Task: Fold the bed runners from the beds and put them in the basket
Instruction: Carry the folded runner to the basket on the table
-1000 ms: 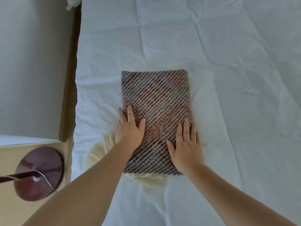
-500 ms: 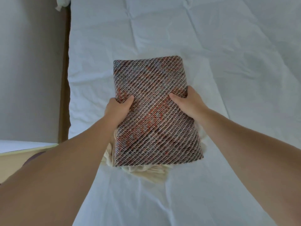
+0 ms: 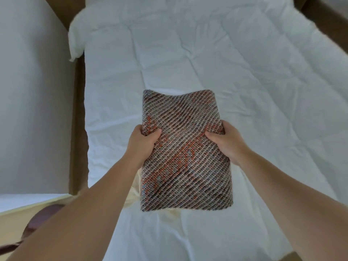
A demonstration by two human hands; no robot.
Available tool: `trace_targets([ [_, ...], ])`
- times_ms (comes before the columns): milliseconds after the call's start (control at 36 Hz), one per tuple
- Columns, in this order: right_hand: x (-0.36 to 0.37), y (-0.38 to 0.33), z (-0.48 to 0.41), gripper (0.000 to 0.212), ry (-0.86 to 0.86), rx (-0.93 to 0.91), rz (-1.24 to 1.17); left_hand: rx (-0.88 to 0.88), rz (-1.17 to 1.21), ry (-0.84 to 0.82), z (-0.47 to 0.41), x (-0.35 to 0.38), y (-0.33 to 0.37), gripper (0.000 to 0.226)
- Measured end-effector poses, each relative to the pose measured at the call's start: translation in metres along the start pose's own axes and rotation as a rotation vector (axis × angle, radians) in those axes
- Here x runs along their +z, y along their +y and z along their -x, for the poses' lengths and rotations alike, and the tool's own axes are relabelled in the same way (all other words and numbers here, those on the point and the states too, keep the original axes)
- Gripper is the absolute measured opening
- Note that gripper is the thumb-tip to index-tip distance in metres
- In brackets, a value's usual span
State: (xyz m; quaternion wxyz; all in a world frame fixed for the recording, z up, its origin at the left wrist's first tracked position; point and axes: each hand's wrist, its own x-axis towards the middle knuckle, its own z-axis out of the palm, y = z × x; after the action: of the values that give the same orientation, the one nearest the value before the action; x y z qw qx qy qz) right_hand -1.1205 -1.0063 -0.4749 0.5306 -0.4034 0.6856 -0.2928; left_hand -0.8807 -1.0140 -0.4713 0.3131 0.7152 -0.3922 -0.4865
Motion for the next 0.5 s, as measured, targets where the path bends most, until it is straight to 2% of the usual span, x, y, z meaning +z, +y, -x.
trace_targets([
  [139,-0.077,-0.049,0.069,0.041,0.147,-0.079,-0.024,0.132,0.019,-0.071,0.056,0.027,0.082,0.023],
  [306,-0.179,-0.097,0.166,0.041,0.34,-0.152,-0.045,0.268,0.036,-0.193,0.143,0.073,0.182,0.03],
  [500,-0.294,-0.101,0.276,0.044,0.556,-0.211,-0.08,0.416,0.026,-0.386,0.248,0.146,0.26,0.034],
])
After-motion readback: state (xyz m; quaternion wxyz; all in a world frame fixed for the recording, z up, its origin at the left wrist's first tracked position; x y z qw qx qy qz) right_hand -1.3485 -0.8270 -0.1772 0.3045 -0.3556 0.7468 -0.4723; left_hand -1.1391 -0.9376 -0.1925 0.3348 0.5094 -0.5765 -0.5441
